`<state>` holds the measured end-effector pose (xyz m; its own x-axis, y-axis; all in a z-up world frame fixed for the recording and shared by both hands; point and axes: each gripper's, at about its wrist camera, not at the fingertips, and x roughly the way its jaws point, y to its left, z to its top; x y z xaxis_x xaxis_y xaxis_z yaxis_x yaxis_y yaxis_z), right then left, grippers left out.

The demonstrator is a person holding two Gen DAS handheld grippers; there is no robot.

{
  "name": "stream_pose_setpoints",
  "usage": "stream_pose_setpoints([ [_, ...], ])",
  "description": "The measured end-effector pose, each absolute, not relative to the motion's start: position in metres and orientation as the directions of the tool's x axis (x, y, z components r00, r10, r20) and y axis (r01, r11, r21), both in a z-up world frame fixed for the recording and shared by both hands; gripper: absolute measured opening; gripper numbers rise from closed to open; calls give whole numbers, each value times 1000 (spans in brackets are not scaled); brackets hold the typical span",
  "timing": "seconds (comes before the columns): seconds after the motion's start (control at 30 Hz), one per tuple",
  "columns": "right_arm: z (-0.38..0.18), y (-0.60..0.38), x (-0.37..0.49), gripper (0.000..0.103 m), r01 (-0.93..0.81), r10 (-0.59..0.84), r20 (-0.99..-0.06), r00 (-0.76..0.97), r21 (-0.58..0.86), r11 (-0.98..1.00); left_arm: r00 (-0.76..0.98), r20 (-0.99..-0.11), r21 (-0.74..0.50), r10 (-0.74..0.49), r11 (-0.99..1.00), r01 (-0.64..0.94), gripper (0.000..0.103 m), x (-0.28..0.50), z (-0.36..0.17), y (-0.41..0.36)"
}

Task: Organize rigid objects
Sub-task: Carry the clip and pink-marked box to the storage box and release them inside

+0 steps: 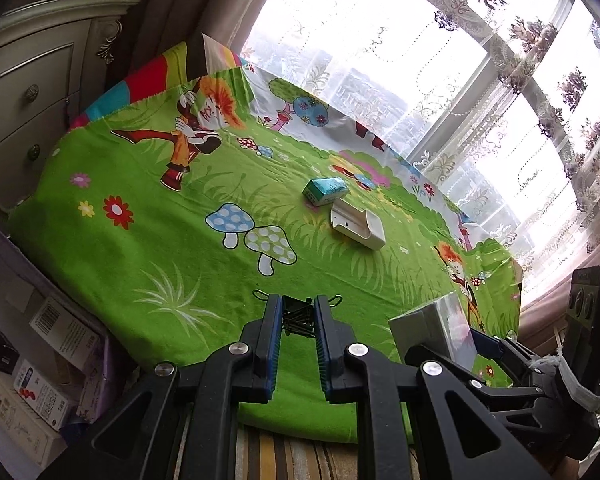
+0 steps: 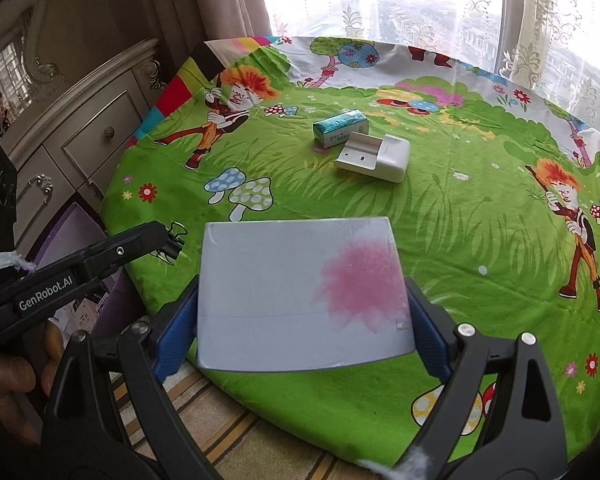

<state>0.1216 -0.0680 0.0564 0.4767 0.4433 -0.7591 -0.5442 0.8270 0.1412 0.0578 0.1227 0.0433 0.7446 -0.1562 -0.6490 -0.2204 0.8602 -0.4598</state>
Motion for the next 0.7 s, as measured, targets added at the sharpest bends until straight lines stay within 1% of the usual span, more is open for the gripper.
stream_pose_setpoints([
  [0.37,63,-9,69,94,-659,498,-762,413,128,741,765,-642,-476,-45,805,-353,17,-12,48,194],
  [0.7,63,56,20,94,-769,519,-785,339,86,633,753,-648,-490,114,695,-527,17,-73,44,285],
])
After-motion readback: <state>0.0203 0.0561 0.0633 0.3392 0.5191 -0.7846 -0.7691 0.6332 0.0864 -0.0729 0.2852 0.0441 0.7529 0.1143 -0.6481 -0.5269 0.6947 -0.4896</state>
